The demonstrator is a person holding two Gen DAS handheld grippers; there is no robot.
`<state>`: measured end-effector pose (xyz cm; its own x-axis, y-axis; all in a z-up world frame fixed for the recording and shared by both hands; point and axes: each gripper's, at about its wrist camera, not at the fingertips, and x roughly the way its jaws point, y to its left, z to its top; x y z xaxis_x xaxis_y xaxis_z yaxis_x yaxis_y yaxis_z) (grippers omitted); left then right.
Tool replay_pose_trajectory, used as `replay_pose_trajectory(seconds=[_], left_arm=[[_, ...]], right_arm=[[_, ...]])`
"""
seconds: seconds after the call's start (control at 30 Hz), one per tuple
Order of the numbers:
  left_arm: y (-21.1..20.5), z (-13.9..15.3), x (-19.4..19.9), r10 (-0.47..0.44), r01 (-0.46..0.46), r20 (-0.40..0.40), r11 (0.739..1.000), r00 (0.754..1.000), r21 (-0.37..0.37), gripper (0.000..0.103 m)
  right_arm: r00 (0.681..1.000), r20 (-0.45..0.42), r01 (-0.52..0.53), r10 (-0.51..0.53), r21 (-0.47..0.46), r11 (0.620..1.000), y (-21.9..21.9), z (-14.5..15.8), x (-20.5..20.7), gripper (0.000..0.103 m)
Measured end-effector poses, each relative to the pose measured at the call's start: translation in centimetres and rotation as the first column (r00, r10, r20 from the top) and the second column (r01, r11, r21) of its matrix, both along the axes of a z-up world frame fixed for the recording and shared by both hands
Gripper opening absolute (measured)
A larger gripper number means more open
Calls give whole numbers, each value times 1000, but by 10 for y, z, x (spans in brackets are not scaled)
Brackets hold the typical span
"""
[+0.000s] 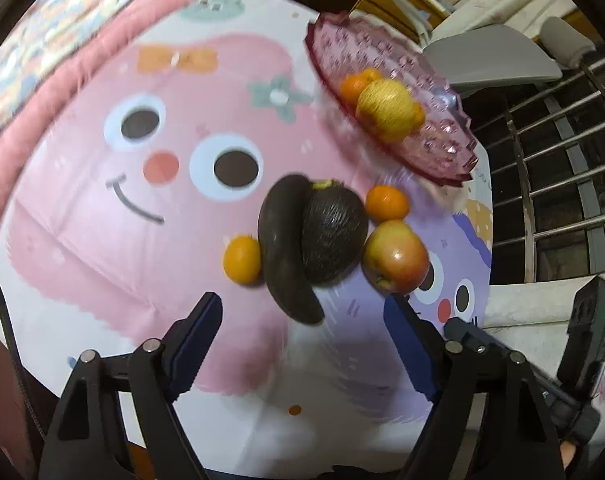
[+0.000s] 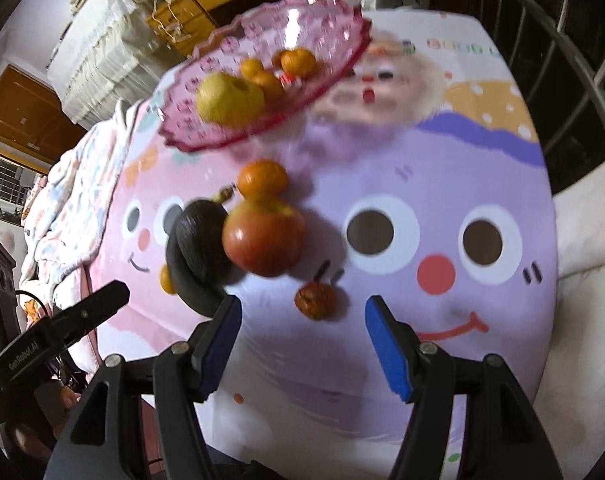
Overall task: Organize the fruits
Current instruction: 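Withdraw both tools from the bowl toward the remaining fruit, then grasp the banana with the left tool while the right tool grasps the small red fruit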
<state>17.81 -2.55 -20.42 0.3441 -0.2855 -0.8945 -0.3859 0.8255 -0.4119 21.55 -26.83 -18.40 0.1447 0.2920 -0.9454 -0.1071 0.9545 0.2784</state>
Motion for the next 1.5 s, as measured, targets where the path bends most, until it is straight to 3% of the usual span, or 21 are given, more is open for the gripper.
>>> replay_pose_trajectory(seconds=[0.13, 0.27, 0.37, 0.53, 0.77, 1.4, 1.5], left_arm=[[3, -25, -2, 40, -44, -43, 996, 998, -83, 73], [2, -44, -2, 61, -69, -74, 992, 995, -110, 67], [1, -55, 0, 75, -85, -87, 988, 993, -130, 65], [-2, -66, 9, 78, -90, -101, 988, 992, -124, 55], [-1, -72, 20, 87, -100, -110, 988, 990, -122, 43], [4, -79, 22, 100, -111, -67, 977, 993, -183, 42], [6, -80, 21, 95, -105, -58, 977, 994, -185, 38]], right_arm=[[999, -43, 28, -29, -21, 999, -1, -18, -5, 65], [997, -70, 38, -42, -60, 998, 1, -32, -9, 64], [997, -72, 26, -32, -79, 997, 4, -38, -10, 57], [996, -85, -3, -6, -106, 994, 8, -47, -9, 46], [995, -94, -34, 22, -128, 991, 9, -54, 2, 40], [992, -84, -103, 93, -119, 988, 18, -57, 9, 34], [992, -84, -103, 94, -115, 988, 17, -57, 8, 32]])
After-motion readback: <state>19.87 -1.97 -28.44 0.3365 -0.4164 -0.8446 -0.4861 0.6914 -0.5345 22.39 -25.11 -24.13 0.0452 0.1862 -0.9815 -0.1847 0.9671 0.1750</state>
